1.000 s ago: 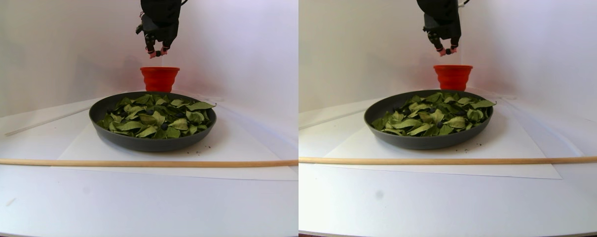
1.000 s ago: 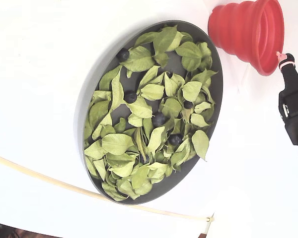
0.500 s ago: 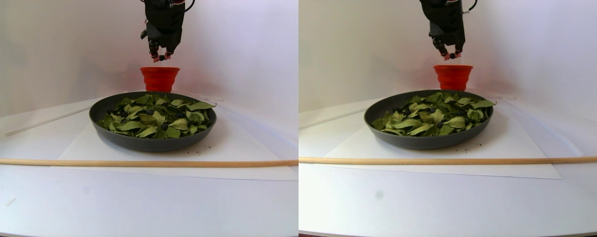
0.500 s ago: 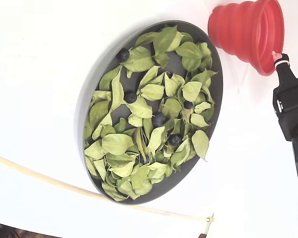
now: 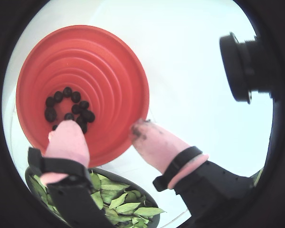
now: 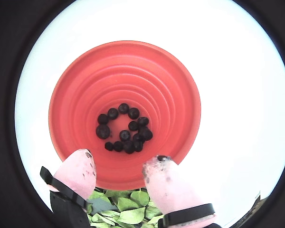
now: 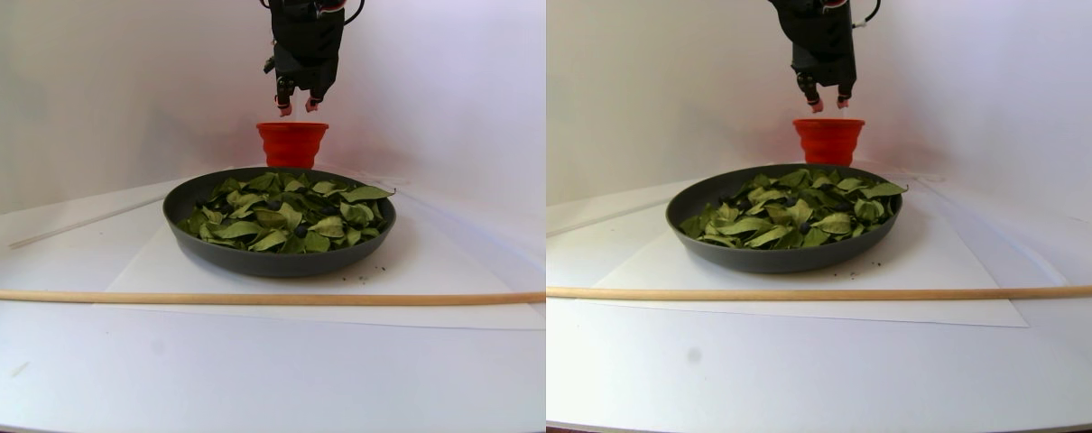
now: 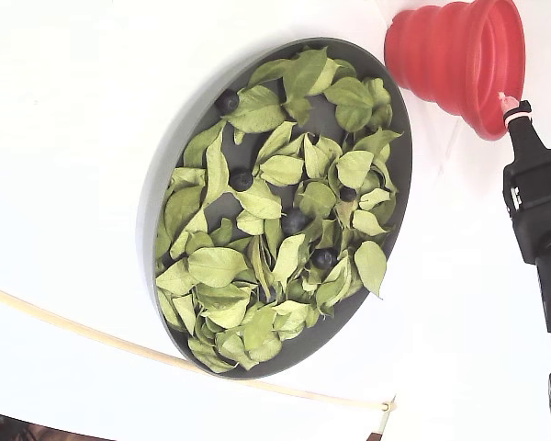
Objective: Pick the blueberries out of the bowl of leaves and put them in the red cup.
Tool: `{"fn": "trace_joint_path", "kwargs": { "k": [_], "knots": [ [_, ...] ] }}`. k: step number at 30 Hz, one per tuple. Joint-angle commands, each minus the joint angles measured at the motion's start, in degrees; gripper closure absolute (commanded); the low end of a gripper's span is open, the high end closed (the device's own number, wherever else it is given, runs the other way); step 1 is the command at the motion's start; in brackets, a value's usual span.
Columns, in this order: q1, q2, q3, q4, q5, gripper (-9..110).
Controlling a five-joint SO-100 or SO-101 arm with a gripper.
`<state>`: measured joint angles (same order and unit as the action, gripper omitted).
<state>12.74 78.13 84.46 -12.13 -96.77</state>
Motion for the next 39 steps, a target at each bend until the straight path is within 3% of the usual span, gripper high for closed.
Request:
{"fn": "trace_joint_path", "kwargs": {
  "k": [1, 39],
  "knots": [
    [0.9, 6.9, -1.3, -1.6, 0.6, 83],
    [3.0, 23.8, 17.1, 8.2, 2.5, 85]
  ]
}}
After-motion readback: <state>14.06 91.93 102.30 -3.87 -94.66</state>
